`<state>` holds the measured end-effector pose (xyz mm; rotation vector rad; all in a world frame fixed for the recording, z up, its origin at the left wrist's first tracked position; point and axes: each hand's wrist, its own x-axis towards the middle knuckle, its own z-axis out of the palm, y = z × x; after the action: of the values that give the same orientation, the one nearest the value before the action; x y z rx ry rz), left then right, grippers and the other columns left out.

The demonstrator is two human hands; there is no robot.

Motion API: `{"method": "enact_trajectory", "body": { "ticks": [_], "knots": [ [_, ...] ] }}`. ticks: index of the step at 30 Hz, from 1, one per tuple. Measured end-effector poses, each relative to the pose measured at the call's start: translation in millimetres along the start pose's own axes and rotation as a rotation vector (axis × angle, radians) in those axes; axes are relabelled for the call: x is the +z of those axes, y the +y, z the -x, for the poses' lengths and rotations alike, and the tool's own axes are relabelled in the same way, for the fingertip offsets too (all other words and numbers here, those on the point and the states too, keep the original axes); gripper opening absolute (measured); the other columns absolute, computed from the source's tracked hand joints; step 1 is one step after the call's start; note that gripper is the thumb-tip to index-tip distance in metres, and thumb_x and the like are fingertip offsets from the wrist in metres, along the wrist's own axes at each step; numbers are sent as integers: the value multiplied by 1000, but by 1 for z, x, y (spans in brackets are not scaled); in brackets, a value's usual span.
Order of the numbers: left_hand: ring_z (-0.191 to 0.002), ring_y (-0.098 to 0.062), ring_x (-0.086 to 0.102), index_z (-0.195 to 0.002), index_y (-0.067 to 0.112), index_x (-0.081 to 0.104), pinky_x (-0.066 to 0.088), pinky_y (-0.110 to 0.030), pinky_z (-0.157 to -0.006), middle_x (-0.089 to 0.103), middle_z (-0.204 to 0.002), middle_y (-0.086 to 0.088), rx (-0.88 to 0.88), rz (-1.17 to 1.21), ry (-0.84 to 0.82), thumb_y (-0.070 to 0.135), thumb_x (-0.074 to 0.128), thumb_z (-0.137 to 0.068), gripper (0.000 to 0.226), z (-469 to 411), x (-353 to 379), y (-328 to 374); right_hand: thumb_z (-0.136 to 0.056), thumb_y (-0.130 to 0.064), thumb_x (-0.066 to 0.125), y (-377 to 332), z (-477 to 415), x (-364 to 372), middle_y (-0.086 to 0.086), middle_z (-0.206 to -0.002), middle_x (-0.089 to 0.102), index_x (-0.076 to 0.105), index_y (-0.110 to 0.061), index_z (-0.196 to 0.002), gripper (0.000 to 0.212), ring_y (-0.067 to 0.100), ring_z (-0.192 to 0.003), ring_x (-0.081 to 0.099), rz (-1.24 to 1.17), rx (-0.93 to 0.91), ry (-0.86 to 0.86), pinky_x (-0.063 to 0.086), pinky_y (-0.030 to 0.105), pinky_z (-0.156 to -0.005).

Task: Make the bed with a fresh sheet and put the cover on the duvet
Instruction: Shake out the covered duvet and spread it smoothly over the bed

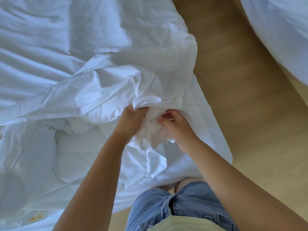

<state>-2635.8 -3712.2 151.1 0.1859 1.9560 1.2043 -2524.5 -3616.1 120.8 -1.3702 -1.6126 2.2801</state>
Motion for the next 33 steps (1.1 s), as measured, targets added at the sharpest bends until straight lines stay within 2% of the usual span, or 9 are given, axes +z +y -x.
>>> {"method": "enact_trajectory", "body": {
  "ticks": [4,7,10,13,17,20,26,29,33],
  "knots": [
    [-64,-1,60,-71,36,57,42,-18,-52,62,-64,15,99,-603,-13,37,80,-66,24,-6,-8,6,-91,-14,52,-8,-2,-6,4,-118,60,59,-25,-110,23,22,-109,57,-115,53,-3,46,42,-94],
    [-65,-14,54,-68,26,51,38,-26,-55,52,-62,14,154,-856,20,33,68,-80,22,-7,-4,10,-92,-9,49,-9,-2,-7,-1,-117,62,60,-28,-110,29,15,-105,58,-159,29,-53,47,37,-91],
    [-58,-9,49,-61,23,47,38,-20,-52,50,-61,9,248,-692,47,29,58,-89,31,-8,5,14,-91,-11,53,-2,-7,-2,0,-122,58,56,-26,-118,32,12,-107,56,-161,26,68,44,36,-96],
    [-69,-16,56,-80,10,59,45,-19,-61,61,-74,0,235,-445,-43,21,53,-92,17,-11,13,22,-87,-38,60,5,-13,2,3,-120,59,53,-19,-120,39,19,-109,57,-159,265,222,46,36,-95],
    [-77,-8,59,-93,12,60,45,-15,-65,63,-82,6,208,-344,-42,19,49,-95,13,-16,21,25,-92,-48,49,-2,-14,-4,1,-96,74,67,-21,-105,35,16,-84,71,-528,448,-107,56,28,-65],
    [-77,-16,63,-88,10,64,49,-24,-67,67,-81,0,175,-271,10,18,54,-91,13,-21,24,32,-94,-38,52,-6,-24,-8,8,-107,71,67,-14,-112,33,21,-99,68,-481,281,-29,54,37,-87],
    [-66,-18,59,-65,24,52,44,-28,-56,57,-63,5,122,-753,-99,30,70,-76,22,-39,29,56,-90,-18,62,-18,-41,-23,12,-110,68,61,-10,-117,29,28,-100,66,-377,147,190,54,42,-88],
    [-69,-18,49,-67,26,46,33,-27,-57,49,-65,11,260,-966,51,18,54,-85,21,-46,38,59,-94,-24,55,-21,-49,-23,6,-108,67,57,-13,-121,29,23,-98,65,-348,164,192,56,31,-75],
    [-75,-26,59,-83,17,61,32,-29,-62,67,-83,-5,517,-1210,135,9,47,-85,16,-51,41,47,-93,-38,53,-23,-55,-17,3,-96,70,59,-17,-117,32,14,-78,69,-276,354,64,54,21,-55]
  ]
}}
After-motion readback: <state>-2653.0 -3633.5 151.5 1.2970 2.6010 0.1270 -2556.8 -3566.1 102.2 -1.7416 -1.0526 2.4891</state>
